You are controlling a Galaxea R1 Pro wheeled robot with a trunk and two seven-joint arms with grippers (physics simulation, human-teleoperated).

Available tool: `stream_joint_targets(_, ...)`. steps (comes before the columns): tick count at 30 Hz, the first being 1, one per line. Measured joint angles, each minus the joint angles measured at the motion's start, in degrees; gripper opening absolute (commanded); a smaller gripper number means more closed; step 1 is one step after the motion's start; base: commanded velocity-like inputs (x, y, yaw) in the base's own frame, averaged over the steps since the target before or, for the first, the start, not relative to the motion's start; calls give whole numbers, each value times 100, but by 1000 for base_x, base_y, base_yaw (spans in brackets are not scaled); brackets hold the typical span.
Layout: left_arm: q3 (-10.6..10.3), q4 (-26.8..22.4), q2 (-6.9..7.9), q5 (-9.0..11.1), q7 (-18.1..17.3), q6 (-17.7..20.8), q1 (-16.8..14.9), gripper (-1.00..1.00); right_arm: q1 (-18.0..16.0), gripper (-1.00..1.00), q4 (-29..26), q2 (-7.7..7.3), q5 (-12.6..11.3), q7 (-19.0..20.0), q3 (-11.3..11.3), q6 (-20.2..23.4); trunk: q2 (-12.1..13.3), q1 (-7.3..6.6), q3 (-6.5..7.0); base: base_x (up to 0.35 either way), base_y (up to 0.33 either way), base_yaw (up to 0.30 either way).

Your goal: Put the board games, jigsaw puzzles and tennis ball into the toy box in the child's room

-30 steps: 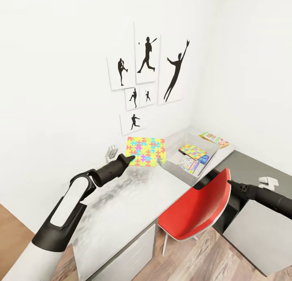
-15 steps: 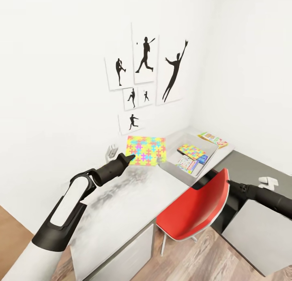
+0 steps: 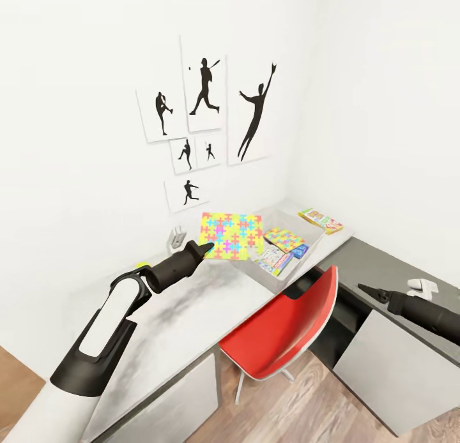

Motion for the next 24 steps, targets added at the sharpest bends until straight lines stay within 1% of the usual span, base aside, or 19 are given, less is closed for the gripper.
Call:
stream_joint_targets(5, -4, 0, 0, -1, -2, 1, 0, -100, 0, 100, 0, 1, 0, 0, 0, 0, 0, -1, 0, 66, -320, 11)
stream_joint_targets(9, -6, -2, 0, -1, -4, 1, 1, -100, -1, 100, 1, -1, 1, 0, 1, 0, 0, -1, 0, 97, -321, 157)
stream_joint_targets(24, 0, 11, 0, 1, 19, 11, -11, -100, -2, 100, 2, -1, 1, 0, 2, 0, 0, -2, 0, 136, -316, 256)
